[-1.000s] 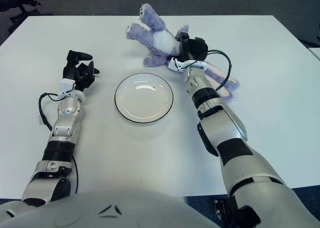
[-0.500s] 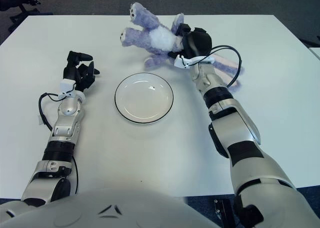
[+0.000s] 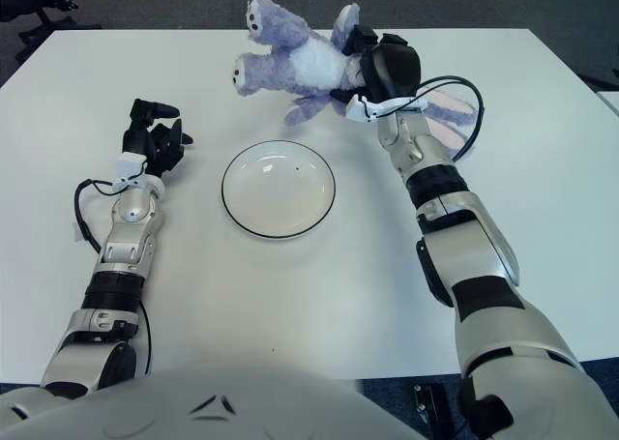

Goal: Put the doll into the plate.

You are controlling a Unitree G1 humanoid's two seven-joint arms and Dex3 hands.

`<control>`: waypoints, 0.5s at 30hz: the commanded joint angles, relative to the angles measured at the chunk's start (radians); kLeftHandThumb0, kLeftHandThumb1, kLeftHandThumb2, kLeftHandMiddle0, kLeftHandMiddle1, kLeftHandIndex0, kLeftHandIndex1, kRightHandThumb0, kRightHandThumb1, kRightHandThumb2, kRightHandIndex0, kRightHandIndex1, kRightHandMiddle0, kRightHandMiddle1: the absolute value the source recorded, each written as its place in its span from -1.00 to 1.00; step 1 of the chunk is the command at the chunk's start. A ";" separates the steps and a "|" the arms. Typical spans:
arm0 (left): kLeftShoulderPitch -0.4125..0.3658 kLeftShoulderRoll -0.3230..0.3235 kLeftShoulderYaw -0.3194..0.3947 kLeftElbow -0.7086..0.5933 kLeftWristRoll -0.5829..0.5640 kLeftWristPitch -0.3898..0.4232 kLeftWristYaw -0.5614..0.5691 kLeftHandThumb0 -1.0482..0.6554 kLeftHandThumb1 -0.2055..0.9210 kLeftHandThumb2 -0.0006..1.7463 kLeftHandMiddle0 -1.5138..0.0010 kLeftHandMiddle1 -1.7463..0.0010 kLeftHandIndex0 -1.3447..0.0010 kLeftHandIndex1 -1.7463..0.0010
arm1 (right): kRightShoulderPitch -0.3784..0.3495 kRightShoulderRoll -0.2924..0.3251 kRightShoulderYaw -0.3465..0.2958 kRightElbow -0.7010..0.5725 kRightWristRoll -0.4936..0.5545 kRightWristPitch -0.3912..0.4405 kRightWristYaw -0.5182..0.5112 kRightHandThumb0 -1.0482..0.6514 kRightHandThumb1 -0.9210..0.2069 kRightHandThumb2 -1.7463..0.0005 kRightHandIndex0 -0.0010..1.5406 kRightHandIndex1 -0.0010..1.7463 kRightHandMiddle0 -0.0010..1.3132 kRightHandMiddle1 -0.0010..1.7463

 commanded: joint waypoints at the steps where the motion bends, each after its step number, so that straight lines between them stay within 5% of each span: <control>1: -0.005 0.009 0.005 0.008 0.006 -0.011 0.000 -0.17 1.00 -0.47 0.10 -0.66 0.61 -0.93 | 0.022 -0.020 -0.028 -0.066 0.024 0.017 0.039 0.45 -0.23 -0.13 -0.02 1.00 -0.09 1.00; 15: -0.008 0.014 0.004 0.011 0.006 -0.009 -0.002 -0.17 1.00 -0.47 0.10 -0.65 0.61 -0.93 | 0.090 -0.021 -0.102 -0.242 0.093 -0.036 0.139 0.39 -0.40 0.09 0.02 1.00 -0.10 1.00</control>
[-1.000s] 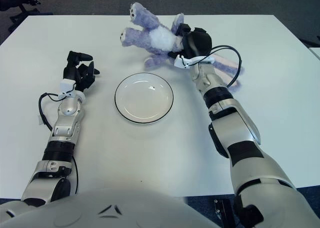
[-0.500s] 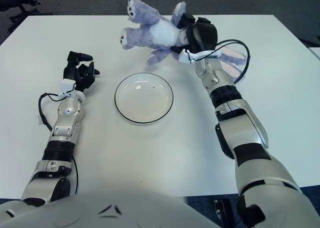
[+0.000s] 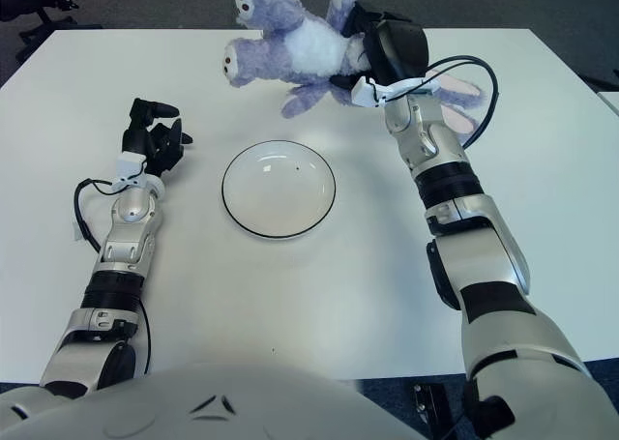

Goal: Put the doll into the plate.

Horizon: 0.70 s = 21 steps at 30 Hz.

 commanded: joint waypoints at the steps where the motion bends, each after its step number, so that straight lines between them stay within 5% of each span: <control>1: -0.008 0.008 0.005 0.010 0.005 -0.008 -0.002 -0.17 1.00 -0.47 0.10 -0.64 0.61 -0.93 | 0.008 -0.015 -0.029 -0.039 0.026 -0.023 0.012 0.39 -0.40 0.09 0.02 1.00 -0.10 1.00; 9: -0.010 0.009 0.005 0.013 0.003 -0.007 -0.002 -0.18 1.00 -0.47 0.10 -0.64 0.61 -0.93 | 0.016 -0.035 -0.052 -0.057 0.082 -0.107 0.091 0.39 -0.39 0.12 0.05 1.00 -0.08 1.00; 14: -0.010 0.009 0.006 0.013 0.001 -0.006 -0.003 -0.18 1.00 -0.48 0.10 -0.64 0.61 -0.93 | 0.051 -0.008 -0.092 -0.161 0.232 -0.056 0.262 0.37 -0.40 0.16 0.08 1.00 -0.05 1.00; 21: -0.014 0.010 0.007 0.022 -0.001 -0.009 -0.005 -0.18 1.00 -0.48 0.09 -0.63 0.61 -0.93 | 0.091 -0.011 -0.106 -0.268 0.273 0.009 0.370 0.33 -0.51 0.31 0.10 1.00 -0.01 1.00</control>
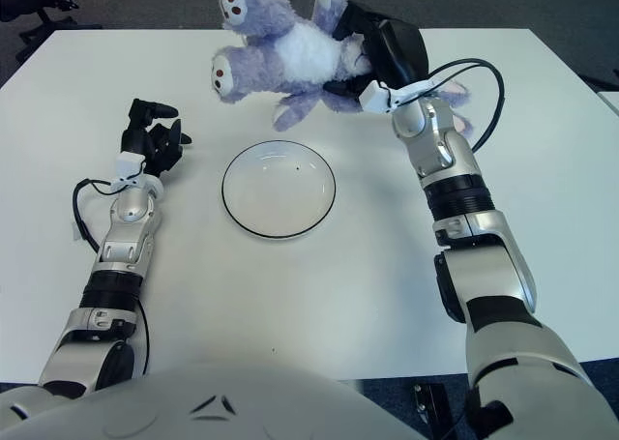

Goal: Put the doll into the plate.

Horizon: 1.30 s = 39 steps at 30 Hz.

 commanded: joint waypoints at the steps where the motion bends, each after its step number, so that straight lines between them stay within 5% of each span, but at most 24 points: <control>1: -0.011 0.007 0.005 0.013 0.001 -0.010 -0.004 -0.18 1.00 -0.48 0.09 -0.63 0.61 -0.93 | 0.016 -0.007 -0.018 -0.051 0.034 0.027 0.059 0.32 -0.52 0.33 0.11 1.00 -0.01 1.00; 13: -0.015 0.008 0.006 0.023 0.000 -0.017 -0.005 -0.18 1.00 -0.48 0.09 -0.63 0.61 -0.93 | 0.029 -0.019 -0.024 -0.095 0.086 0.056 0.220 0.29 -0.59 0.44 0.14 1.00 0.03 1.00; 23: -0.017 0.008 0.006 0.022 0.000 -0.014 -0.007 -0.18 1.00 -0.48 0.09 -0.62 0.61 -0.93 | 0.043 -0.025 -0.014 -0.037 0.127 -0.106 0.286 0.26 -0.60 0.48 0.15 1.00 0.04 1.00; 39: -0.014 0.005 0.004 0.012 0.000 -0.004 -0.007 -0.18 1.00 -0.48 0.09 -0.61 0.61 -0.93 | 0.088 0.003 0.002 -0.051 0.160 -0.116 0.365 0.22 -0.72 0.64 0.15 1.00 0.04 1.00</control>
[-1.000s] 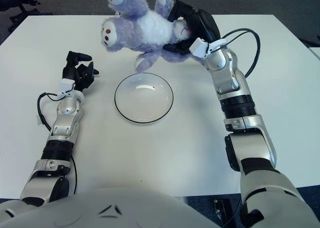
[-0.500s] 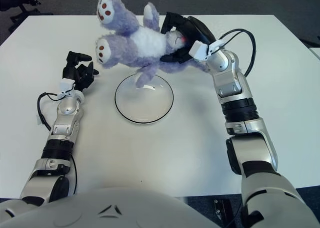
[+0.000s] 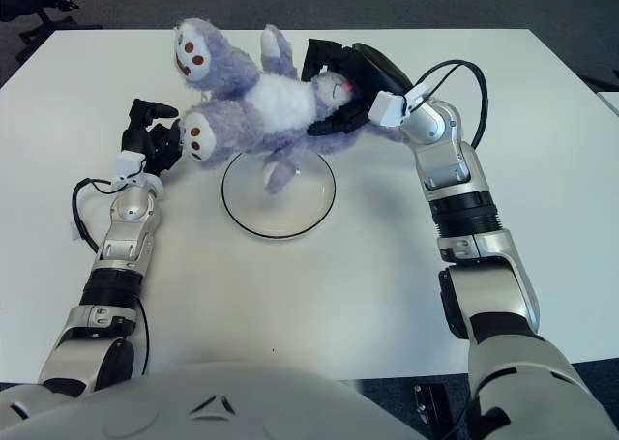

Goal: Put the doll into the plate.

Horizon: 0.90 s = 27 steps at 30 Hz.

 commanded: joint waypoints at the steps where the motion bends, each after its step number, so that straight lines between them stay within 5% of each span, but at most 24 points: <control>1: -0.003 0.003 0.002 -0.007 0.002 -0.002 -0.004 -0.18 1.00 -0.48 0.09 -0.61 0.61 -0.93 | 0.017 0.007 0.000 -0.016 0.015 -0.003 0.009 0.21 -0.73 0.64 0.15 1.00 0.04 1.00; 15: -0.004 0.001 0.001 -0.007 0.004 -0.001 -0.001 -0.18 1.00 -0.48 0.09 -0.59 0.60 -0.92 | 0.046 0.026 -0.001 -0.037 0.076 0.052 0.101 0.07 -0.95 0.90 0.01 1.00 -0.04 1.00; 22: -0.005 0.000 0.000 -0.006 0.004 -0.001 0.000 -0.18 1.00 -0.48 0.08 -0.58 0.60 -0.92 | 0.061 0.014 0.002 -0.107 0.083 0.185 0.162 -0.18 -0.98 0.80 -0.37 0.97 -0.12 0.60; 27: -0.006 -0.001 0.000 -0.004 0.005 -0.002 0.001 -0.18 1.00 -0.48 0.08 -0.58 0.60 -0.92 | 0.069 0.012 0.001 -0.158 0.083 0.274 0.187 -0.47 -0.95 0.96 -0.58 0.48 -0.54 0.15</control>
